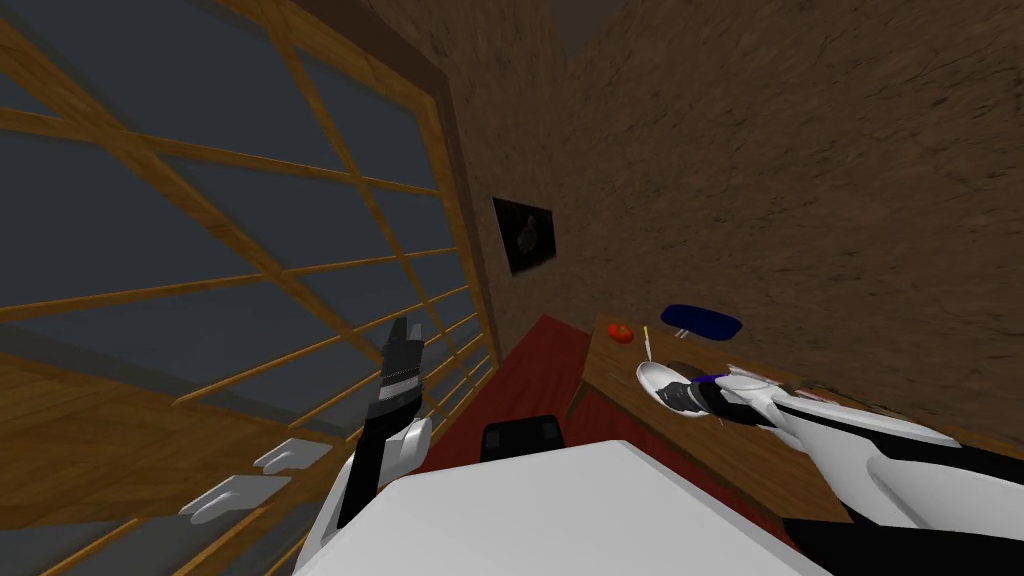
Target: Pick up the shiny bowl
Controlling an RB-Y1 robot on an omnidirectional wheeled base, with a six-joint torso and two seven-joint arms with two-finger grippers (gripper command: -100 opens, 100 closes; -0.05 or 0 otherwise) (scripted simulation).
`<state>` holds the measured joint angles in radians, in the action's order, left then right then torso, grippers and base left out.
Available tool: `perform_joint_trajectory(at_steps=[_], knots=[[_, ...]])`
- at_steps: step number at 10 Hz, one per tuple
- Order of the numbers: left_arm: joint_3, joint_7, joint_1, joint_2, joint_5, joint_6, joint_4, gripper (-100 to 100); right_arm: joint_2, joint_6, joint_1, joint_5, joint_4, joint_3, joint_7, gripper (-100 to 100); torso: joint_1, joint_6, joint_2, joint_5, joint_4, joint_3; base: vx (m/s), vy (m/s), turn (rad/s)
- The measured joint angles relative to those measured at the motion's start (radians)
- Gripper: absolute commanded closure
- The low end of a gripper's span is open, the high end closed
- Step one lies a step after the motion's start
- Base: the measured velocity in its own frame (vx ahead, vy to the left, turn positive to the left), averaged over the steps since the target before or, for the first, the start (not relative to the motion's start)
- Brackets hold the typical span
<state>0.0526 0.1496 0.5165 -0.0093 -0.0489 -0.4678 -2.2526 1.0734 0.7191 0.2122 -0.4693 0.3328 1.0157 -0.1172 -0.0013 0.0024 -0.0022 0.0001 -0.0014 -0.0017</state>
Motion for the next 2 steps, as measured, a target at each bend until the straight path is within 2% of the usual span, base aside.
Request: perform_joint_trajectory(at_steps=[1, 2], knots=[[0.0, 0.0, 0.0, 0.0, 0.0, 0.0, 0.0, 0, 0.03, -0.03, -0.016, 0.001, 0.063, 0.003, 0.018, 100, -0.001, 0.001, 0.002, 0.0, 0.0, 0.001, 0.0, 0.0, 0.0], [0.0, 0.0, 0.0, 0.0, 0.0, 0.0, 0.0, 0, 0.033, -0.038, -0.018, 0.001, 0.072, 0.003, 0.023, 0, -0.002, 0.002, 0.003, 0.0, 0.0, 0.001, 0.0, 0.0, 0.0]])
